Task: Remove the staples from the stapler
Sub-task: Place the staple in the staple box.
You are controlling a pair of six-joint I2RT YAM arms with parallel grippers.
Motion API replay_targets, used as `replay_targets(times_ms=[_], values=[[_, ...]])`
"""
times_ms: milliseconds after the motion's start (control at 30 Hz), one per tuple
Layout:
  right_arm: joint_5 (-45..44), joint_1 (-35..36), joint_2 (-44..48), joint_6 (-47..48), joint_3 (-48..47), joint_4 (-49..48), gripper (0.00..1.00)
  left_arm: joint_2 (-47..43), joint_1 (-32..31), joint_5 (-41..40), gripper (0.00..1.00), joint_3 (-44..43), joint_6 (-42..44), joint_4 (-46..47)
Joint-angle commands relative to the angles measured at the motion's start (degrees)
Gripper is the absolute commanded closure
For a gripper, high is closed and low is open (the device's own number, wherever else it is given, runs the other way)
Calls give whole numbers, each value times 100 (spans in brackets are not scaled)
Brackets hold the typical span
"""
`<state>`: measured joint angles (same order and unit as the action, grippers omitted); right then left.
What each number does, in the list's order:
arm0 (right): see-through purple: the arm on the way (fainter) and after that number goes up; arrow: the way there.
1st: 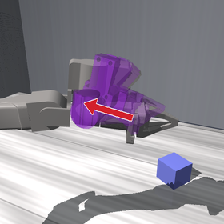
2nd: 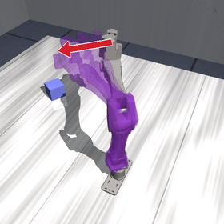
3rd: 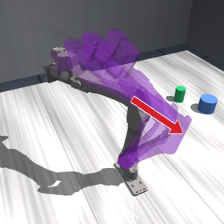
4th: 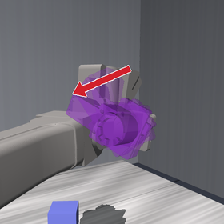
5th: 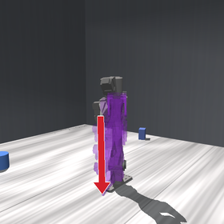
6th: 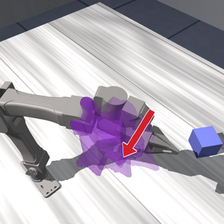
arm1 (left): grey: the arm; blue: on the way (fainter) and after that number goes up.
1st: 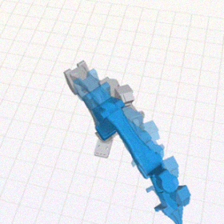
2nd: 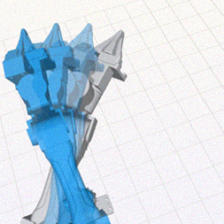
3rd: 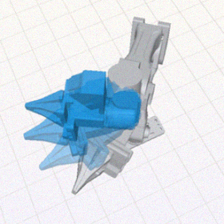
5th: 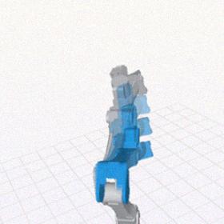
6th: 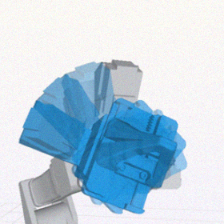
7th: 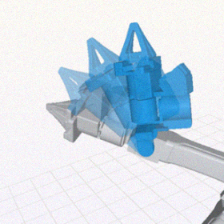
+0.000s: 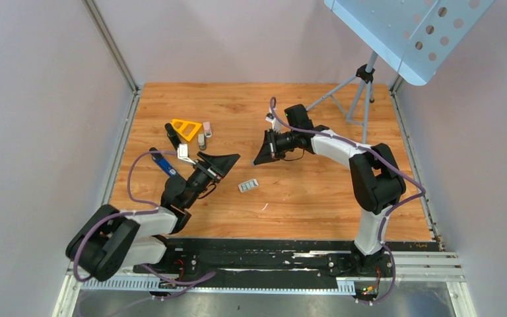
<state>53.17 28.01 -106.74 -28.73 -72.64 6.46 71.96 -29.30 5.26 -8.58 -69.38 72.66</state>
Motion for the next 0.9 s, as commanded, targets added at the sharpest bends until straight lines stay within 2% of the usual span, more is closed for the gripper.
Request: replay_targets(times_ms=[0,100,233,500,667,867], values=[[-928,375,245,741,-288,874,100,-1121,73,-411,0,-210,911,-2092],[-1571,619,269,1068,-378,1245,100,-2131,74,-924,0,-506,1466,-4360],[-2332,999,349,1337,-375,1436,100,-3338,73,-1586,1,-454,1641,-5803],[-3401,1723,194,1545,-469,1517,100,-4912,73,-1851,2,61,1240,-6957],[-3970,1918,67,1582,-544,1661,100,-5400,73,-1952,2,78,1210,-7551],[-4434,2024,-22,1578,-547,1701,100,-5568,73,-2036,2,189,1132,-7588]])
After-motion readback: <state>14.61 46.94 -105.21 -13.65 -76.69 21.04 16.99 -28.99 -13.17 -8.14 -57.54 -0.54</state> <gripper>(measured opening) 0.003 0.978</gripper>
